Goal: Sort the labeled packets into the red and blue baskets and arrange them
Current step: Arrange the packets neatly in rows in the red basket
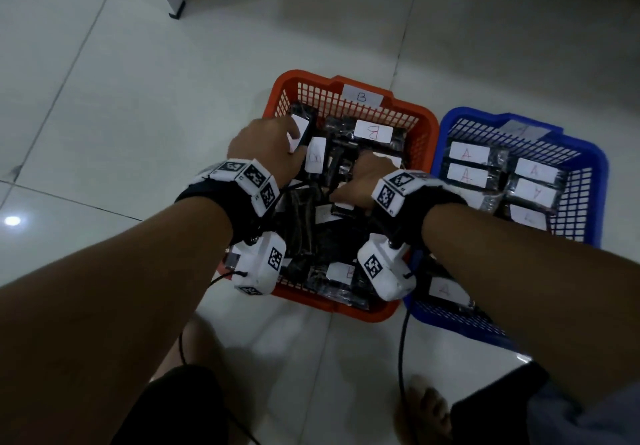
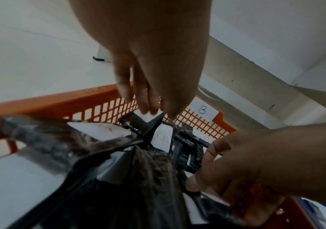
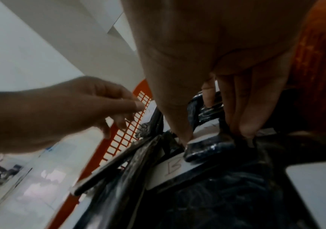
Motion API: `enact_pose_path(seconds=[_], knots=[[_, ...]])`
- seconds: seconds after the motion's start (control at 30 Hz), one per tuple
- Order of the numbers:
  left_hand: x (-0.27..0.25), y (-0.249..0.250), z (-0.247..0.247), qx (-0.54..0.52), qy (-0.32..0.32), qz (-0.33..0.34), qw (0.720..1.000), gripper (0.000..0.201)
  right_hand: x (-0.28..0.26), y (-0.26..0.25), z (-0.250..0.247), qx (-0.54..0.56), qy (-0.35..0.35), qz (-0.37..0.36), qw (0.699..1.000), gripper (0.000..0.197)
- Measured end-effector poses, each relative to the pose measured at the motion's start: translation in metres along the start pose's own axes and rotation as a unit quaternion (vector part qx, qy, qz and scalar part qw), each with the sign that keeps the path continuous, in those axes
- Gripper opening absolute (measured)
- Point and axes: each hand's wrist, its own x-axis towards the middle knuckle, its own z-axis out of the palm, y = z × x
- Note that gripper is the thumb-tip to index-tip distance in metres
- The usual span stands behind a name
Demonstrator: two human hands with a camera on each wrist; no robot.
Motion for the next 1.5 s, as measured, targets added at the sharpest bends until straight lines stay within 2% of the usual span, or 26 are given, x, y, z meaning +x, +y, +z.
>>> enact_pose_path(seconds=[0.07,0.13,0.3,0.4,0.47,0.57,0.67,0.8,0.9,1.0,1.1,1.13,1.2,1.3,1.4,1.5], knots=[[-0.003,0.003,0.005,0.030,-0.136,-0.003,0.990,0.029,-0.001,0.003,-0.004,0.023,-0.015,0.004,1.000,0.071],[-0.005,0.008,0.010,0.058,-0.221,-0.006,0.973,0.045,-0.005,0.007,-0.015,0.022,-0.027,0.002,0.999,0.063],[-0.006,0.022,0.014,0.115,-0.273,-0.004,0.955,0.068,-0.009,0.013,-0.059,0.045,-0.060,-0.019,0.997,0.034],[-0.004,0.026,0.013,0.110,-0.303,-0.009,0.947,0.066,-0.009,0.014,-0.073,0.017,0.002,-0.069,0.997,0.022],[-0.004,0.026,0.013,0.094,-0.308,-0.012,0.947,0.061,-0.007,0.016,-0.072,-0.009,0.019,-0.087,0.996,0.017],[-0.005,0.026,0.010,0.081,-0.296,-0.016,0.952,0.057,-0.007,0.022,-0.063,-0.078,-0.022,-0.101,0.992,0.018],[-0.006,0.028,0.010,0.085,-0.284,-0.012,0.955,0.060,-0.005,0.024,-0.051,-0.109,-0.009,-0.105,0.988,0.009],[-0.006,0.032,0.009,0.123,-0.295,-0.009,0.948,0.064,-0.006,0.023,-0.038,-0.150,0.005,-0.111,0.982,0.021],[-0.008,0.027,0.012,0.164,-0.270,-0.005,0.949,0.054,-0.008,0.028,-0.029,-0.195,0.036,-0.109,0.974,0.027],[-0.012,0.028,0.009,0.190,-0.287,0.002,0.939,0.044,-0.012,0.027,-0.026,-0.220,0.065,-0.110,0.967,0.026],[-0.013,0.030,0.000,0.145,-0.343,-0.012,0.928,0.067,-0.016,0.017,-0.028,-0.215,0.091,-0.151,0.961,0.019],[-0.013,0.029,-0.004,0.136,-0.353,-0.013,0.926,0.073,-0.017,0.013,-0.027,-0.199,0.079,-0.171,0.962,0.020],[-0.014,0.027,-0.009,0.130,-0.371,-0.019,0.919,0.079,-0.022,0.007,-0.023,-0.156,0.010,-0.209,0.965,0.025],[-0.015,0.025,-0.015,0.091,-0.389,-0.028,0.916,0.077,-0.027,0.003,-0.009,-0.162,-0.090,-0.230,0.955,0.030],[-0.017,0.021,-0.016,0.065,-0.381,-0.034,0.922,0.065,-0.022,0.005,-0.001,-0.154,-0.099,-0.224,0.957,0.033],[-0.024,0.025,-0.010,0.127,-0.335,-0.027,0.933,0.064,-0.019,0.005,-0.001,-0.122,-0.098,-0.191,0.969,0.038]])
